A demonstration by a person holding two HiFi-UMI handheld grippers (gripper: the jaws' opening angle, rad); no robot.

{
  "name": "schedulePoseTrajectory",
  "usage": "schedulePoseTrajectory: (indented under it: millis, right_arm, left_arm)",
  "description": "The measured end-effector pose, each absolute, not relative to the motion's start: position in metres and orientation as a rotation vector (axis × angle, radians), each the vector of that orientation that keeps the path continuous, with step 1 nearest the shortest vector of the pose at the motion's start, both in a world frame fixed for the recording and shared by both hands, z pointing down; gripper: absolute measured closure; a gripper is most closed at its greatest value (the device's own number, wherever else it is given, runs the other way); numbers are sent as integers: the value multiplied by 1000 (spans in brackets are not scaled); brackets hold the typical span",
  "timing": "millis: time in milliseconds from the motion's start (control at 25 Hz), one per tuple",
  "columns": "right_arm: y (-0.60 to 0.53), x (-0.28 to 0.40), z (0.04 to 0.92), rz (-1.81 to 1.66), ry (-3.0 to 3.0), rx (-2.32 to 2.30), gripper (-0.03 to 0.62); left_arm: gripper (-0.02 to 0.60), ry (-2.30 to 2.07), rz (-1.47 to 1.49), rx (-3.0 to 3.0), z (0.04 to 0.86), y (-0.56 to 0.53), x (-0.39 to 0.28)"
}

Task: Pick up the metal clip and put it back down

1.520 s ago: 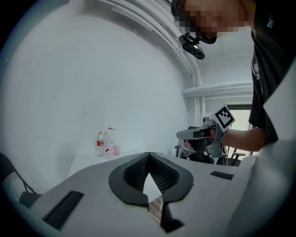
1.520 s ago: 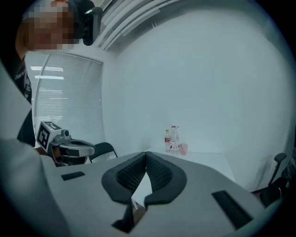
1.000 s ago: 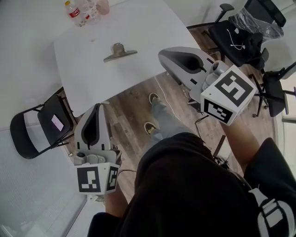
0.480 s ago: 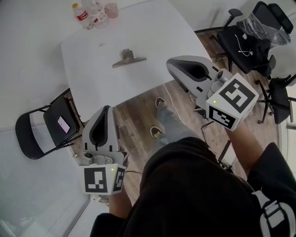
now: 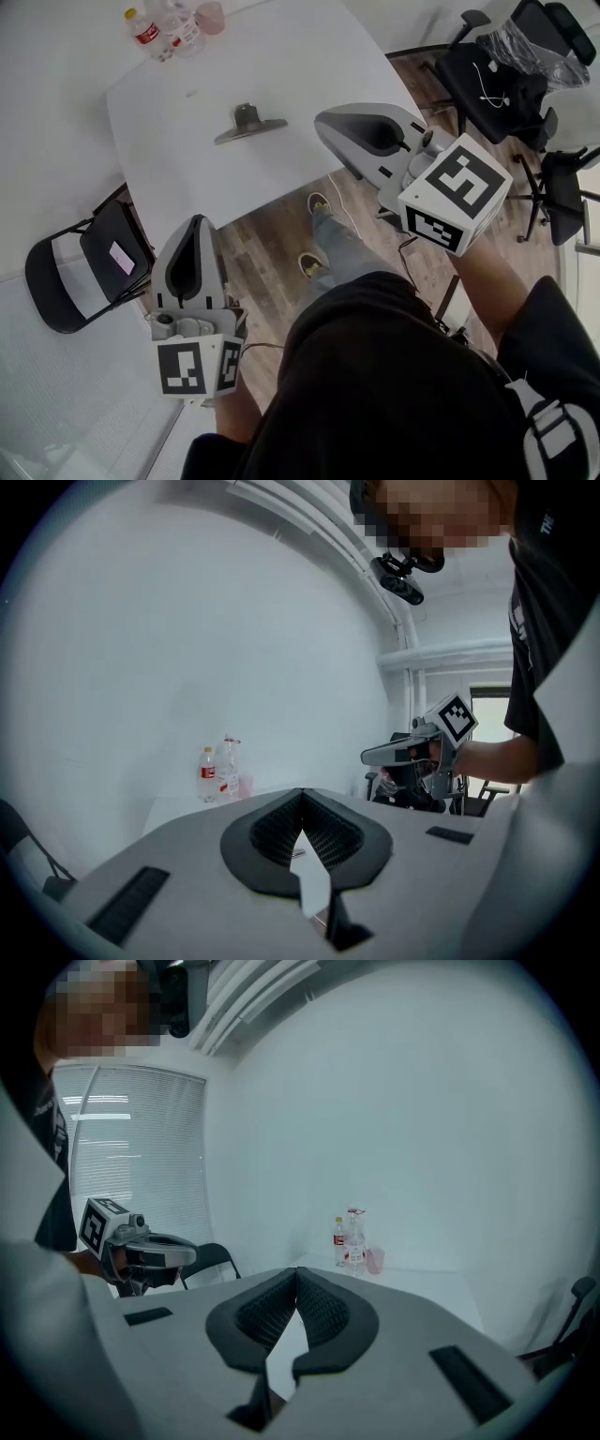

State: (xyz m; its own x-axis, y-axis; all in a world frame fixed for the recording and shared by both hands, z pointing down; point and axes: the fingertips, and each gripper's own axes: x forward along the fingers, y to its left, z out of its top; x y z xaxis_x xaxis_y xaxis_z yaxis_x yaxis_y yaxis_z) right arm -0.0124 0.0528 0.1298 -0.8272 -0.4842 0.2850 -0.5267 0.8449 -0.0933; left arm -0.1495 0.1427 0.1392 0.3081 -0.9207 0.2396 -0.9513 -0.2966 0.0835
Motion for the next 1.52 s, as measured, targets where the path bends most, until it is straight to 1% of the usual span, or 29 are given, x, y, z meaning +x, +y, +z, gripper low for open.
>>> schedulePoseTrajectory:
  millis: [520,1520]
  right_arm:
    - [7,-16,158,313,-2746,772,576]
    - [-97,-18,185,425,-2762,711,576]
  left_arm:
    - [560,-1677,241,2343,165,91,-151]
    - [560,-1703,329,2277,177,-14,-148]
